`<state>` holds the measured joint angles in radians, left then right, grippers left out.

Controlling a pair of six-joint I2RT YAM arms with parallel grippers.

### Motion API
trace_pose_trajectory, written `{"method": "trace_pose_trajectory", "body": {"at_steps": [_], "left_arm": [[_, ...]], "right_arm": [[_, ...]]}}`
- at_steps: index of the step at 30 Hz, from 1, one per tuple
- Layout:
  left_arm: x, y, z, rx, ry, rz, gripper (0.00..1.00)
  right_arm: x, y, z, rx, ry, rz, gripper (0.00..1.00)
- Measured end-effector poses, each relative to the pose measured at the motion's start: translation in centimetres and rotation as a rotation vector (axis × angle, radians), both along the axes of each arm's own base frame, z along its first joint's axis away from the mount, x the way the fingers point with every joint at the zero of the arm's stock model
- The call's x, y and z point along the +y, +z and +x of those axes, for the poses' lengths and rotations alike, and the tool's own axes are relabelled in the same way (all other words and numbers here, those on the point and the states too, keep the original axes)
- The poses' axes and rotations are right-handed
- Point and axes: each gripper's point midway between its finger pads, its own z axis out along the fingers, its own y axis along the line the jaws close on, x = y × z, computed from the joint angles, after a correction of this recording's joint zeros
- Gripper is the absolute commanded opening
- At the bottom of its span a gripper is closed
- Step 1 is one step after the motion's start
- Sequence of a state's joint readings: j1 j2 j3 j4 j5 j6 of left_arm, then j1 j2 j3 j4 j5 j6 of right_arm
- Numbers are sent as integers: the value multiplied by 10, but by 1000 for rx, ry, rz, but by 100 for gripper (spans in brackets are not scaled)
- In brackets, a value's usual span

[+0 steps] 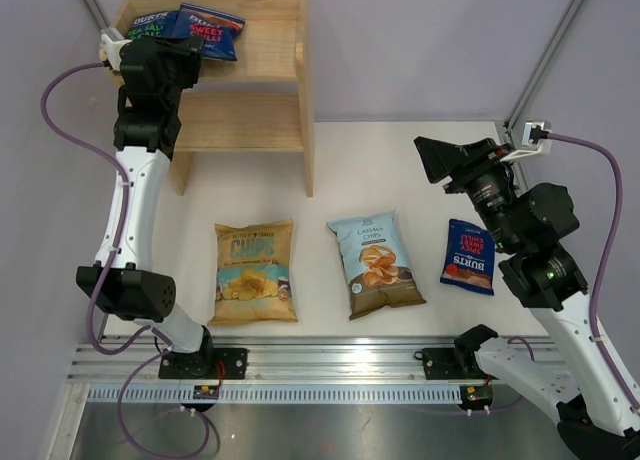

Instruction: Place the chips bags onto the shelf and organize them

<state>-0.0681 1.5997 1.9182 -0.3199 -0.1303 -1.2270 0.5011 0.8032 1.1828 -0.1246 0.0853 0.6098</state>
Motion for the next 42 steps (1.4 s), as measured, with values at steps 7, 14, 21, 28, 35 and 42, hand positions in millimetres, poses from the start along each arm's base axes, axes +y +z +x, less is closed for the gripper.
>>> {"method": "trace_pose_trajectory", "body": {"at_steps": [7, 14, 21, 28, 35, 42], "left_arm": [[-3, -9, 8, 39, 4, 45, 40], [-9, -3, -2, 78, 9, 126, 63], [-4, 20, -20, 84, 33, 194, 66], [0, 0, -15, 165, 35, 263, 60], [1, -10, 4, 202, 25, 350, 50], [2, -13, 5, 208, 23, 396, 24]], "right_arm": [[-2, 3, -4, -10, 0, 7, 68], [-3, 5, -7, -14, 2, 16, 68], [-5, 7, -10, -20, 3, 19, 69], [-7, 5, -14, -14, 3, 15, 68], [-9, 4, -16, -12, -1, 0, 68], [-9, 2, -15, -11, -2, -8, 68]]}}
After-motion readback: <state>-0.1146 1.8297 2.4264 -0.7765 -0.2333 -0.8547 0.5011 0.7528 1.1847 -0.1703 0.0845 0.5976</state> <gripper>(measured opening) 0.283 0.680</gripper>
